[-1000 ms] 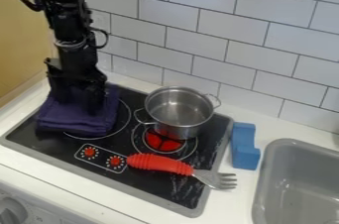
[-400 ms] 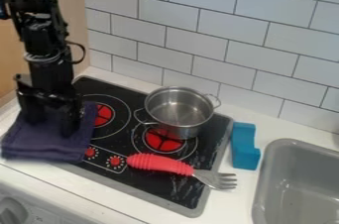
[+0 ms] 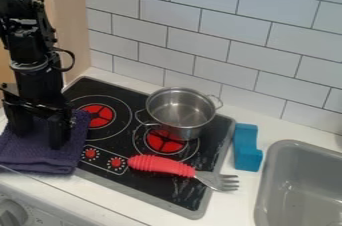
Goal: Move the purple cloth to the left downside of the table
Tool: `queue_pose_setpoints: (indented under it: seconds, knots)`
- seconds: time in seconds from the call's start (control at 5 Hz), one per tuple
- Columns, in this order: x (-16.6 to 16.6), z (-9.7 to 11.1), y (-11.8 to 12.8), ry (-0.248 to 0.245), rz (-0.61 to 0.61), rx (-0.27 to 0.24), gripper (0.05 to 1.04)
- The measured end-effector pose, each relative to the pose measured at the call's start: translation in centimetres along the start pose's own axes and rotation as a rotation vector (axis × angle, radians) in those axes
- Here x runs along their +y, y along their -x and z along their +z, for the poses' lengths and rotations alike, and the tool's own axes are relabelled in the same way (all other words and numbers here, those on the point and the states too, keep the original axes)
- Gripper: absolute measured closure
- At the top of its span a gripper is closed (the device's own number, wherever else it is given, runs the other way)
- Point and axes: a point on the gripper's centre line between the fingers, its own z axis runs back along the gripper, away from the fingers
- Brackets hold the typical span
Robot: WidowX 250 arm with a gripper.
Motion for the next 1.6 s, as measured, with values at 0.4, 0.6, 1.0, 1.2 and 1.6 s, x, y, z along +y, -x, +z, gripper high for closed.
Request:
queue_pose_setpoints:
  seconds: [0.4,0.6,1.0,1.2,1.6]
  knots:
    - [0.0,0.1,0.0,-0.002,-0.003,-0.001,0.085]
    - [-0.1,0.3,0.4,0.005,0.004,0.015,0.085]
    - [-0.4,2.9,0.3,0.016,0.028,-0.005,0.085]
    - [-0.1,5.2,0.3,-0.029,0.033,-0.043,0.085]
    - [-0.1,6.1,0.7,-0.055,0.041,-0.053,0.085]
